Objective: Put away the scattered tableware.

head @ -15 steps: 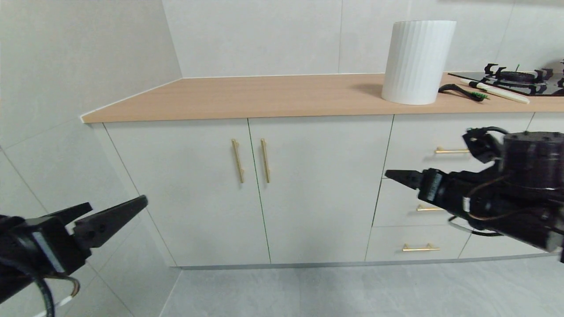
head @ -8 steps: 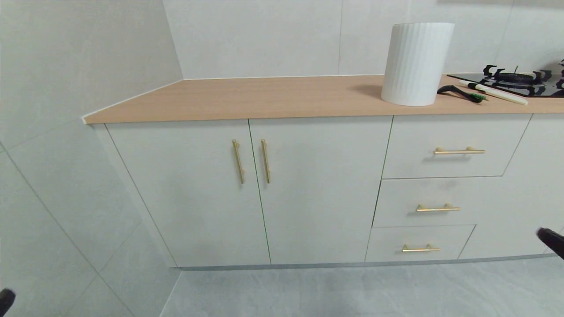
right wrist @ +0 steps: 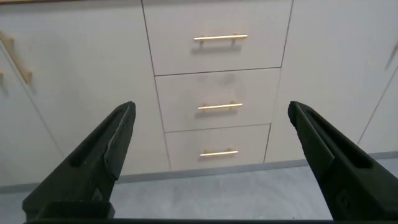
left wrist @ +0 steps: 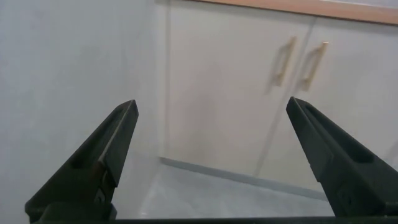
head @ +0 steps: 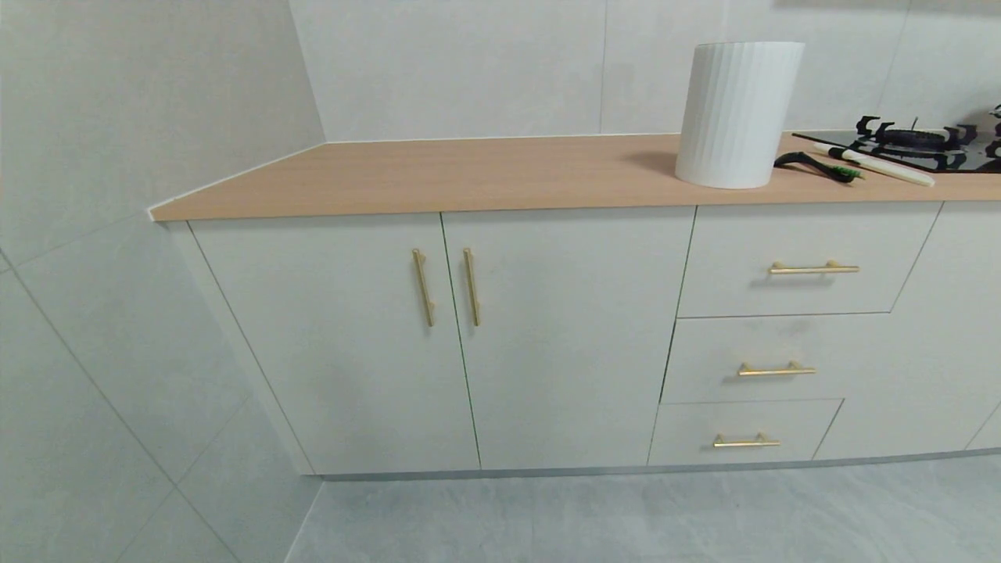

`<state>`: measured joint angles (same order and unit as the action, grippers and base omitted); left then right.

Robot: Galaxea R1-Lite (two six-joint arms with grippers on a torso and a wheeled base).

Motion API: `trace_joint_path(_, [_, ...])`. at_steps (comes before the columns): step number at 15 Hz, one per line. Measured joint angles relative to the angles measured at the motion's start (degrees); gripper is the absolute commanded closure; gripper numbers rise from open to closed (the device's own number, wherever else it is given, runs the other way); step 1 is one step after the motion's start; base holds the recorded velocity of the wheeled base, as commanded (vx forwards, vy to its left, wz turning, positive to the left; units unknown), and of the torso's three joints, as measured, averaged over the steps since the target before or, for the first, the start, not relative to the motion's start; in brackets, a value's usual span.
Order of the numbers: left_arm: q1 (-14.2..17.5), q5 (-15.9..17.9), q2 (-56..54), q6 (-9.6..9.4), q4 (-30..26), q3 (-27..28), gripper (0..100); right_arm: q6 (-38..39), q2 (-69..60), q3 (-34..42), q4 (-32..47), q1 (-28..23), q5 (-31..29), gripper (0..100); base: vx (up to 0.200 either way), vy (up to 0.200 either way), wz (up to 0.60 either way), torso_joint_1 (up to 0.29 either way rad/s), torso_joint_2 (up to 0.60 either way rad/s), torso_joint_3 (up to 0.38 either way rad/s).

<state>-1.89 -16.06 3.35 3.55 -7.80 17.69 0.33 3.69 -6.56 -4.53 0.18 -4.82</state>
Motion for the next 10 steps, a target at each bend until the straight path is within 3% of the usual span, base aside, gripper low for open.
trace_joint_path(2, [1.29,-1.46,-1.99,-1.10,1.79,-3.66,0,-1.15,-2.24,3.80,-3.15,-0.34,0.44,0,0.000,0.000,0.00,0.000,0.00,0.000])
trace_joint_path(3, [1.56,-0.55,-2.50,-1.28,3.02,-5.77,0,-1.83,-2.79,5.22,-3.18,-0.39,0.80,0,0.000,0.000,0.00,0.000,0.00,0.000])
trace_joint_path(6, [1.78,9.25,-3.19,-1.28,9.96,-14.53,0,-3.63,-3.49,6.25,3.78,-0.45,2.46,0,0.000,0.000,0.00,0.000,0.00,0.000])
trace_joint_path(8, [1.78,13.00,-3.33,-1.48,9.61,-16.92,0,-4.18,-3.64,6.45,3.50,-0.45,4.27,0,0.000,0.000,0.00,0.000,0.00,0.000])
trace_joint_path(10, [1.73,16.46,-3.35,-3.73,8.35,-17.51,0,-4.16,-3.69,6.51,3.47,-0.39,4.38,0,0.000,0.000,0.00,0.000,0.00,0.000])
